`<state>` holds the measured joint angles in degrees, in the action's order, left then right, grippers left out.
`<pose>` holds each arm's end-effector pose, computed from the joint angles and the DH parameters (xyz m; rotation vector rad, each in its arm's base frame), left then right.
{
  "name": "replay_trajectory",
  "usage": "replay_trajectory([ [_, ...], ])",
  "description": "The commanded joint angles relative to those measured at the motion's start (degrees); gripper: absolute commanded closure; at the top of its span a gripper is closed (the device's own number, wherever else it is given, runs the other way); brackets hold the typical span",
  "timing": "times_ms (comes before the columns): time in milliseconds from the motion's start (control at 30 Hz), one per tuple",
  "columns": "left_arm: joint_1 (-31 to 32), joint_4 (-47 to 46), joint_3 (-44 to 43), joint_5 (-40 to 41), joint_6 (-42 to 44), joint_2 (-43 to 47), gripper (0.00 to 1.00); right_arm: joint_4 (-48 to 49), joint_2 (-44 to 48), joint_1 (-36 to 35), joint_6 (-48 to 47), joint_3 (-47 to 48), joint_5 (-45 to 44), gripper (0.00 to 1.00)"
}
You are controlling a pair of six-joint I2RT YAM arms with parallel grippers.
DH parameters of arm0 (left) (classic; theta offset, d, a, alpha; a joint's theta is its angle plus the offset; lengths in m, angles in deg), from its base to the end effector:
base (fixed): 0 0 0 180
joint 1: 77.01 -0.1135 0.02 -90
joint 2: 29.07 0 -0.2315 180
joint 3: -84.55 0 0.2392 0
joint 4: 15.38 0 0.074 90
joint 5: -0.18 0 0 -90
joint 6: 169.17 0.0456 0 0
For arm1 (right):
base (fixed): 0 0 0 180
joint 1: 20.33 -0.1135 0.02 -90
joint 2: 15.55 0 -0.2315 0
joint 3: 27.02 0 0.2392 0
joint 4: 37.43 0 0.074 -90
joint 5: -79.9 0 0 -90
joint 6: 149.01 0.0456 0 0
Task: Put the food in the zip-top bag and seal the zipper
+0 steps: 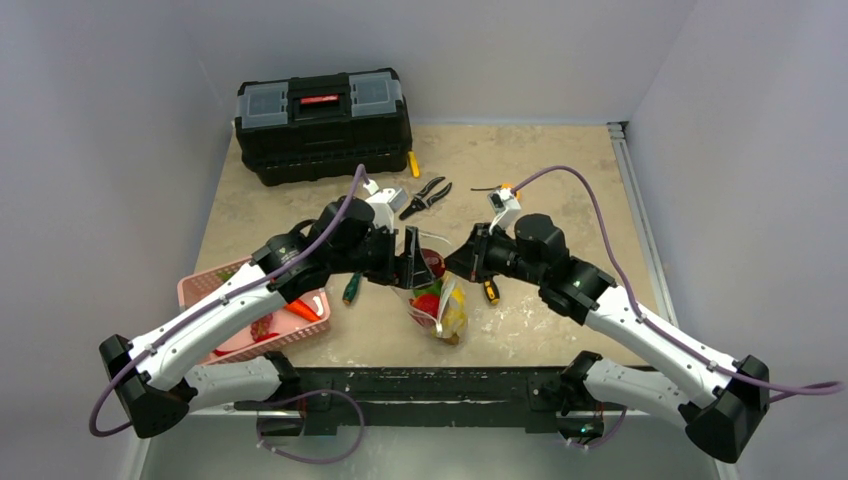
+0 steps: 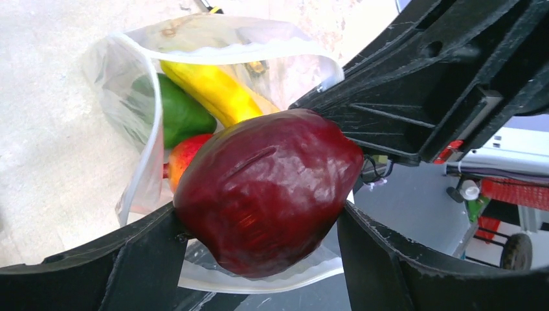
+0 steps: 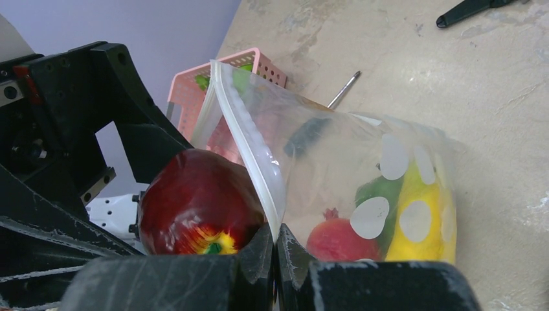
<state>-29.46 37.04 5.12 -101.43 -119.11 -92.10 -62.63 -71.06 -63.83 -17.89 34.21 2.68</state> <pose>0.1555 -0.1836 0.3176 0.2829 2.3830 -1.0200 0.1661 0.1716 0.2886 -0.2087 2.0849 1.1671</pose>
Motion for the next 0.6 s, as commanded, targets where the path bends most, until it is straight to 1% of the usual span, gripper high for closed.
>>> replay_trajectory([
  [0,1.31,2.14,-2.38,6.87,-1.99,0.51,0.61,2.26,1.11,-0.18,0.09,1.79,-0.91,1.0],
  [133,1.49,2.0,-1.88,7.17,-2.2,0.25,0.58,2.25,1.6,-0.18,0.11,1.32,-1.0,1.0],
  [233,1.54,2.82,-2.22,7.17,-1.94,-0.21,0.53,2.29,1.74,-0.13,0.12,1.05,-0.92,1.0],
  [300,1.51,3.07,-2.41,7.55,-1.58,-0.28,0.44,2.2,2.02,-0.17,0.18,1.04,-0.91,1.0],
  [400,1.54,3.18,-2.73,7.66,-1.03,-0.18,0.24,2.06,2.43,-0.13,0.13,0.97,-1.16,1.0],
  [467,1.5,3.3,-2.9,7.4,-0.76,-0.04,0.18,2.0,2.51,-0.17,0.1,0.87,-1.17,1.0],
  [567,1.49,3.31,-3.24,7.15,-0.6,0.62,0.15,1.88,2.5,-0.18,0.17,0.9,-1.17,1.0],
])
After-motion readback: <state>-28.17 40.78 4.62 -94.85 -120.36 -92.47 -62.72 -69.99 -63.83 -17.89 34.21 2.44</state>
